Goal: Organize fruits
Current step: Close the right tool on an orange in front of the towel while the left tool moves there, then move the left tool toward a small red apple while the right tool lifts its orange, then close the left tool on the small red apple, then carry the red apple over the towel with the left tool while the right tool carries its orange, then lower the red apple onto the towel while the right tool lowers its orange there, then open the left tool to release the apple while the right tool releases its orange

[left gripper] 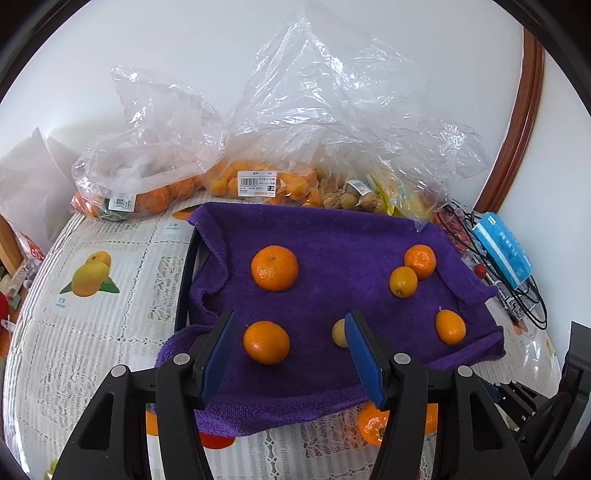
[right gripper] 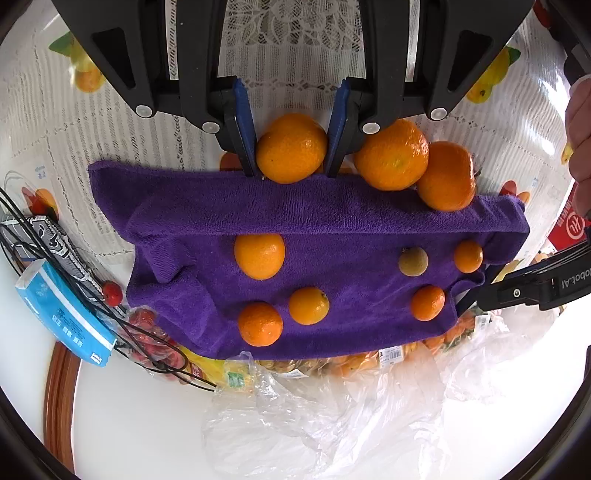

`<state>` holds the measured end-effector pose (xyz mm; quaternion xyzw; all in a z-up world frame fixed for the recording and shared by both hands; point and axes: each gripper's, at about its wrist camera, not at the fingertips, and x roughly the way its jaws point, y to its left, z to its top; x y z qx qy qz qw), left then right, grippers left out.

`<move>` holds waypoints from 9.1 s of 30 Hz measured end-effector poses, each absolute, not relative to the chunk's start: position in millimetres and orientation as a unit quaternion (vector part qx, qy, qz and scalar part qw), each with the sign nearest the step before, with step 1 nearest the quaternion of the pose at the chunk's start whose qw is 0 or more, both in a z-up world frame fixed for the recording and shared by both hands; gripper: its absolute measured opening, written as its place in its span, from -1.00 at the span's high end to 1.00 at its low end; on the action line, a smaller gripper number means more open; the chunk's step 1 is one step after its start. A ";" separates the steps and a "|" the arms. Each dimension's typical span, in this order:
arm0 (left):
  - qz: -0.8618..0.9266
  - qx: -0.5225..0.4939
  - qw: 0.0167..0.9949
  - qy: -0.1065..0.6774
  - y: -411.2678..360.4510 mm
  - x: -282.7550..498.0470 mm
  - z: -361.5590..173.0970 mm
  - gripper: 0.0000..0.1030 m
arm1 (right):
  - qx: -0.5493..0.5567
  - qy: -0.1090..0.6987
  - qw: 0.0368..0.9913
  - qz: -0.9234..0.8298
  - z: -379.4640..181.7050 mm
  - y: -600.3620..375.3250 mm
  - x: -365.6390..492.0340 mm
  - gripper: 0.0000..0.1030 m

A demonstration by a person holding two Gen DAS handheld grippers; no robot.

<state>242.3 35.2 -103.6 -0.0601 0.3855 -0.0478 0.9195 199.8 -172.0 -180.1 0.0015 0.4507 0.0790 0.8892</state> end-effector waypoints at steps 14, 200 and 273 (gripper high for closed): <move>-0.064 -0.057 0.923 0.375 30.2 234.1 -95.9 -0.12 | 0.031 0.429 0.901 0.060 -153.3 -197.8 165.8 0.30; -0.057 -0.092 0.919 0.380 48.3 261.8 -106.8 0.54 | -0.008 0.402 0.910 0.105 -145.6 -169.4 264.7 0.30; -0.097 -0.081 0.902 0.413 29.0 262.9 -115.2 0.06 | 0.007 0.397 0.913 0.093 -135.8 -181.0 261.7 0.17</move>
